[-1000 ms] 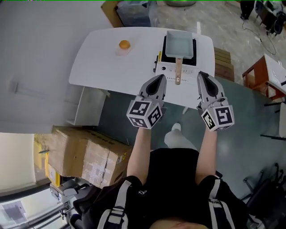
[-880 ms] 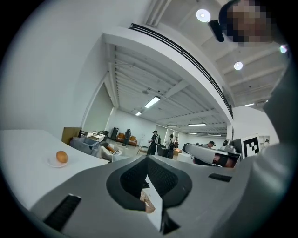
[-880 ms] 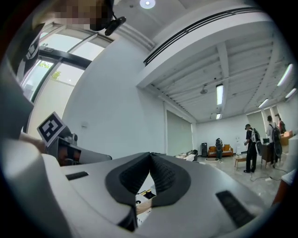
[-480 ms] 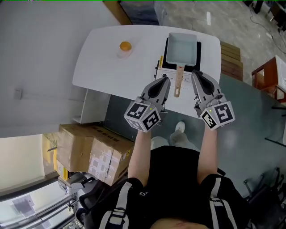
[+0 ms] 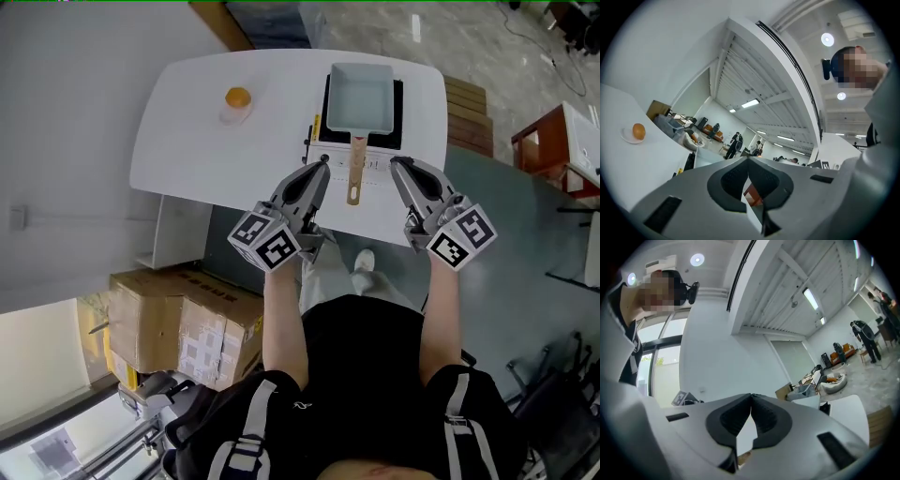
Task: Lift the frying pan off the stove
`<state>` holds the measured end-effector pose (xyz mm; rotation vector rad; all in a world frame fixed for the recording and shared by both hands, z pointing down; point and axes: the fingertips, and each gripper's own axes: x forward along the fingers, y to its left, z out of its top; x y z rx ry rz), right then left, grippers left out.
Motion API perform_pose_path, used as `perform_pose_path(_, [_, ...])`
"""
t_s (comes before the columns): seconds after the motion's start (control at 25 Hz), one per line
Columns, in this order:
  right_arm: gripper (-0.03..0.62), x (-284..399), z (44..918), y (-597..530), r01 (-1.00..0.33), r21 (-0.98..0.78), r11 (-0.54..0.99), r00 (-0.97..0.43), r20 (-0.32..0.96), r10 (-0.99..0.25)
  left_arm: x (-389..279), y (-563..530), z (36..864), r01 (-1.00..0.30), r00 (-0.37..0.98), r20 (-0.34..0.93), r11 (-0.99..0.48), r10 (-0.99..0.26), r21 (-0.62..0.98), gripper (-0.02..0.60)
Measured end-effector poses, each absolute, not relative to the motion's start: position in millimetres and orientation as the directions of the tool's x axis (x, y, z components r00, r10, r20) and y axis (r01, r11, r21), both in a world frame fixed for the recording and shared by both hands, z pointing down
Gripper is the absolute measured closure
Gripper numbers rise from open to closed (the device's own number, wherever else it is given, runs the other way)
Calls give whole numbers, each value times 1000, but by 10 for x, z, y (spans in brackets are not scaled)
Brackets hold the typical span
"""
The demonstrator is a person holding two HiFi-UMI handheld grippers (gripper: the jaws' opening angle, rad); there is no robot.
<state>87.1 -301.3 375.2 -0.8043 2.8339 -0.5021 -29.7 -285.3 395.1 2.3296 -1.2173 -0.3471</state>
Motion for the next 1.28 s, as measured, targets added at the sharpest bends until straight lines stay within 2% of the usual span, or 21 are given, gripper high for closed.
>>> perform_pose_path(0.2, [592, 834, 3820, -2997, -442, -345, 828, -881, -6, -473, -326, -3079, 4066, -689, 584, 2, -494, -812, 529, 578])
perform_pose_path(0.4, [590, 695, 3997, -2952, -375, -393, 840, -918, 31, -396, -232, -3109, 4201, -659, 653, 31, -548, -757, 515, 574])
perform_pose_path(0.48, [549, 646, 4068, -2947, -347, -419, 839, -930, 39, -365, -241, -3126, 4312, -651, 664, 52, -543, -746, 531, 573])
perform_pose_path(0.68, [549, 597, 4327, -2989, -356, -462, 812, -930, 86, -358, -241, -3157, 4636, -647, 683, 134, -509, -718, 568, 572])
perform_pose_path(0.76, [549, 572, 4437, -2999, -357, -481, 800, -930, 99, -355, -248, -3186, 4755, -638, 689, 154, -493, -708, 591, 499])
perform_pose_path(0.92, [548, 531, 4650, -3025, -365, -515, 775, -927, 129, -351, -208, -3231, 4916, -592, 728, 161, -491, -667, 639, 491])
perform_pose_path(1.04, [548, 542, 4778, -3048, -375, -543, 751, -923, 145, -356, -102, -3229, 5042, -534, 779, 171, -497, -603, 683, 403])
perform_pose_path(1.12, [534, 540, 4847, -3050, -366, -568, 737, -927, 149, -345, -42, -3229, 5118, -512, 802, 184, -496, -568, 701, 403])
perform_pose_path(1.16, [474, 534, 4884, -3049, -358, -583, 729, -930, 153, -335, -19, -3237, 5149, -503, 811, 189, -495, -554, 708, 403])
perform_pose_path(1.2, [456, 528, 4921, -3050, -353, -596, 721, -932, 158, -326, 0, -3248, 5173, -493, 818, 191, -493, -542, 717, 403])
perform_pose_path(1.28, [457, 524, 4991, -3055, -353, -612, 708, -933, 171, -317, 24, -3274, 5202, -472, 831, 186, -487, -524, 735, 403])
